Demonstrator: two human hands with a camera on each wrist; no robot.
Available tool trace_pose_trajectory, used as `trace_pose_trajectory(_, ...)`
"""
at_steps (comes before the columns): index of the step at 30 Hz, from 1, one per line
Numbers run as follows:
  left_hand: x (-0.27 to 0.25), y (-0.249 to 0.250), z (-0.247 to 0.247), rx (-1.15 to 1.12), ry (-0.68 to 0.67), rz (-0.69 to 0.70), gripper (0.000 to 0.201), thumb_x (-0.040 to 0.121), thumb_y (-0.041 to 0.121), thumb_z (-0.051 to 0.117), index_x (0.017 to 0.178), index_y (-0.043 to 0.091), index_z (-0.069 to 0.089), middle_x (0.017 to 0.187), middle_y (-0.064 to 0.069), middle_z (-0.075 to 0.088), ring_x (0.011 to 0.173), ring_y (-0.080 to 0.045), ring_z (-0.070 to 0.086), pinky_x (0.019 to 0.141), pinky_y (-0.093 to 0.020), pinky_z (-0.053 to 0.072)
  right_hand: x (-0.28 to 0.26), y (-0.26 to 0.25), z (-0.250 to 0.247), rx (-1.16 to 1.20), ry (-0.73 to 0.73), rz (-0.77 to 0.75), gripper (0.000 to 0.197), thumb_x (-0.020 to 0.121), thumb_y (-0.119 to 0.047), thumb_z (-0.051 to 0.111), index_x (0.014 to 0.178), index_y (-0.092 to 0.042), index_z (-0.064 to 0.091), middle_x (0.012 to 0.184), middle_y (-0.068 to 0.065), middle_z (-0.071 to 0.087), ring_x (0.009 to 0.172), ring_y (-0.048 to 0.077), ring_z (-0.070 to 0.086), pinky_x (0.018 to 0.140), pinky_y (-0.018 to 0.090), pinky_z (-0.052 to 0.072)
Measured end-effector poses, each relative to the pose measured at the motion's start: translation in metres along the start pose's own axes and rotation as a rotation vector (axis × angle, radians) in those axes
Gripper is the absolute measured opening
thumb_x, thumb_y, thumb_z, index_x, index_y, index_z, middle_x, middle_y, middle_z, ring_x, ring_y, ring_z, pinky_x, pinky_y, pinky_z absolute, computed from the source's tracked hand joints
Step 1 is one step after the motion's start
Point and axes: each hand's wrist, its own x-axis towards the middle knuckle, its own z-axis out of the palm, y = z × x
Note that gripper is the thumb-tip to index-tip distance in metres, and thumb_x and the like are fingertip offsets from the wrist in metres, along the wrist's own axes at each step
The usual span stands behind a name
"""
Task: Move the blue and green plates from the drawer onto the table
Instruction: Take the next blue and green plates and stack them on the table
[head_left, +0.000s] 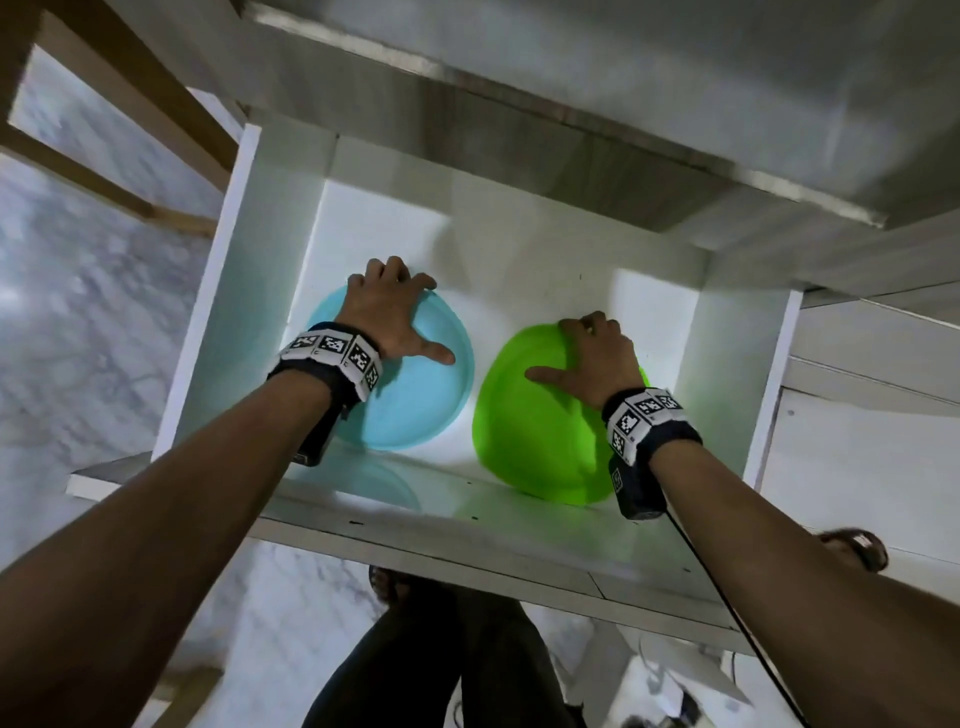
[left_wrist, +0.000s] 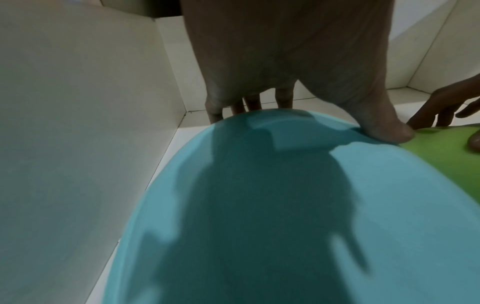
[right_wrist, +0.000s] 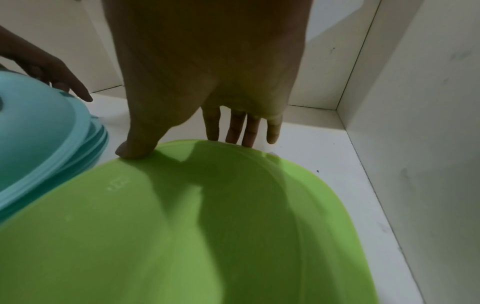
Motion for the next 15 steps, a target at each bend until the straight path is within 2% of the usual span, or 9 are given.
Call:
trace_pose_trajectory(4, -0.008, 0.002, -0.001, -0.023, 0.024, 0.015, 0.091, 0.049, 0.073, 0.071, 0.126, 0.032, 0.049, 0.119, -0.008, 0.045, 0.114, -0.030, 0.037, 0.097, -0.043, 0.033, -0.006, 0.000, -0.003, 0.025, 0.023, 0.011, 0.083, 0.066, -0.073, 0.064, 0.129, -0.022, 0.047, 0.130, 0.012, 0.045, 0.121, 0.034, 0.042, 0.099, 0.045, 0.037)
trace_pose_trajectory(7, -0.016, 0.004, -0.003, -0.043, 0.002, 0.009, 0.085, 0.050, 0.073, 0.070, 0.124, 0.037, 0.050, 0.115, -0.007, 0.046, 0.112, -0.029, 0.040, 0.098, -0.043, 0.034, -0.010, -0.002, -0.012, 0.037, 0.019, -0.003, 0.086, 0.061, -0.075, 0.065, 0.133, -0.032, 0.045, 0.127, 0.011, 0.044, 0.120, 0.032, 0.040, 0.100, 0.044, 0.037)
trace_pose_trajectory(10, -0.026, 0.004, -0.011, -0.125, -0.045, -0.002, 0.080, 0.056, 0.069, 0.071, 0.127, 0.042, 0.048, 0.125, -0.006, 0.051, 0.120, -0.029, 0.045, 0.104, -0.043, 0.032, -0.017, -0.006, -0.027, 0.072, -0.058, -0.030, 0.088, 0.059, -0.073, 0.068, 0.137, -0.044, 0.040, 0.125, 0.011, 0.044, 0.120, 0.032, 0.041, 0.100, 0.044, 0.041)
trace_pose_trajectory(13, -0.041, 0.004, -0.023, -0.244, -0.067, 0.005, 0.074, 0.061, 0.058, 0.076, 0.128, 0.042, 0.051, 0.136, 0.001, 0.053, 0.127, -0.023, 0.046, 0.106, -0.038, 0.033, -0.030, -0.014, -0.043, 0.108, -0.143, -0.071, 0.079, 0.068, -0.063, 0.070, 0.138, -0.046, 0.038, 0.131, 0.010, 0.053, 0.123, 0.031, 0.049, 0.102, 0.042, 0.039)
trace_pose_trajectory(15, -0.055, 0.005, -0.031, -0.346, -0.075, 0.004, 0.067, 0.062, 0.050, 0.079, 0.124, 0.041, 0.056, 0.135, 0.002, 0.055, 0.126, -0.021, 0.047, 0.109, -0.036, 0.035, -0.042, -0.021, -0.055, 0.206, -0.157, -0.085, 0.068, 0.073, -0.049, 0.074, 0.135, -0.044, 0.045, 0.140, 0.003, 0.052, 0.129, 0.026, 0.047, 0.105, 0.037, 0.037)
